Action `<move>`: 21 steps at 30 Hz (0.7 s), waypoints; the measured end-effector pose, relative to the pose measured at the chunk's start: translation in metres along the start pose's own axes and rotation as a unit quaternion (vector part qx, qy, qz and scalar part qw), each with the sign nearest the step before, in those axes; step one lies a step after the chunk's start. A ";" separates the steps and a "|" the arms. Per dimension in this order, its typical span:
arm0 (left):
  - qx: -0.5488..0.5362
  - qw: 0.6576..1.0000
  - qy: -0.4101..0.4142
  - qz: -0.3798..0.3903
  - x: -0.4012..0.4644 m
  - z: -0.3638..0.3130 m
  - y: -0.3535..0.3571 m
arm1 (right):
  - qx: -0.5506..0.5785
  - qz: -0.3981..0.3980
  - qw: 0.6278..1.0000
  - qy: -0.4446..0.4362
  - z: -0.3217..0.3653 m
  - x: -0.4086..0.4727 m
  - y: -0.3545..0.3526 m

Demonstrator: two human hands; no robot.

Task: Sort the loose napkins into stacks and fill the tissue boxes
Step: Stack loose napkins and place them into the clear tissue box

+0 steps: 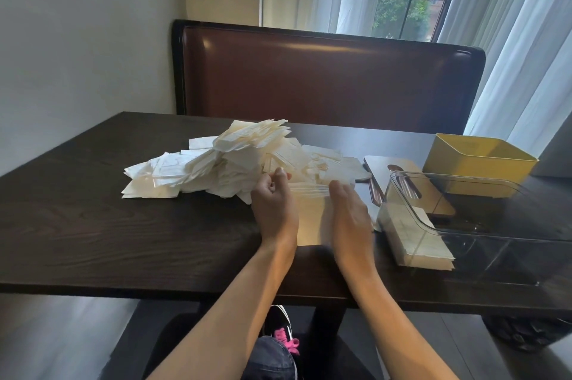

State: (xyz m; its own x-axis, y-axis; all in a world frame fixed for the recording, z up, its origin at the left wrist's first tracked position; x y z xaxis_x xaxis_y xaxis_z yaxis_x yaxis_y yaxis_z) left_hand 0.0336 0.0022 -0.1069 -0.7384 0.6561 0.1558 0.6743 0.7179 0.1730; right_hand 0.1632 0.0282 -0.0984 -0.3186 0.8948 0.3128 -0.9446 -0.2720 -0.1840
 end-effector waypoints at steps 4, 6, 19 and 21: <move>-0.017 0.994 -0.055 0.095 -0.006 -0.003 0.005 | -0.116 -0.035 0.992 -0.028 -0.001 0.012 -0.005; 0.000 0.985 -0.054 0.165 -0.014 -0.008 0.006 | -0.143 -0.060 0.987 -0.029 0.004 0.020 -0.012; -0.048 0.948 -0.057 0.309 -0.011 -0.015 -0.003 | -0.006 0.061 0.991 0.116 0.023 0.036 -0.027; -0.069 0.955 -0.049 0.286 -0.012 -0.019 -0.003 | 0.065 0.106 0.982 0.142 0.016 0.030 -0.019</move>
State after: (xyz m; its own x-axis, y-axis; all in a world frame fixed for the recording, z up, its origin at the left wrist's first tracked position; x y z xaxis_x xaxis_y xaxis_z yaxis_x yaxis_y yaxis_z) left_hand 0.0404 -0.0123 -0.0905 -0.2414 0.9551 0.1718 0.9554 0.2029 0.2145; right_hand 0.1702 0.0545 -0.0707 -0.4919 0.8706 0.0049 -0.8672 -0.4895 -0.0915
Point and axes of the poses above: each hand's wrist, its own x-axis towards the middle knuckle, its own y-axis out of the palm, z = x × y, the point moved 5 cm from there along x, towards the middle knuckle, and after that the axes turned 10 degrees about z, right-handed, at the moved point
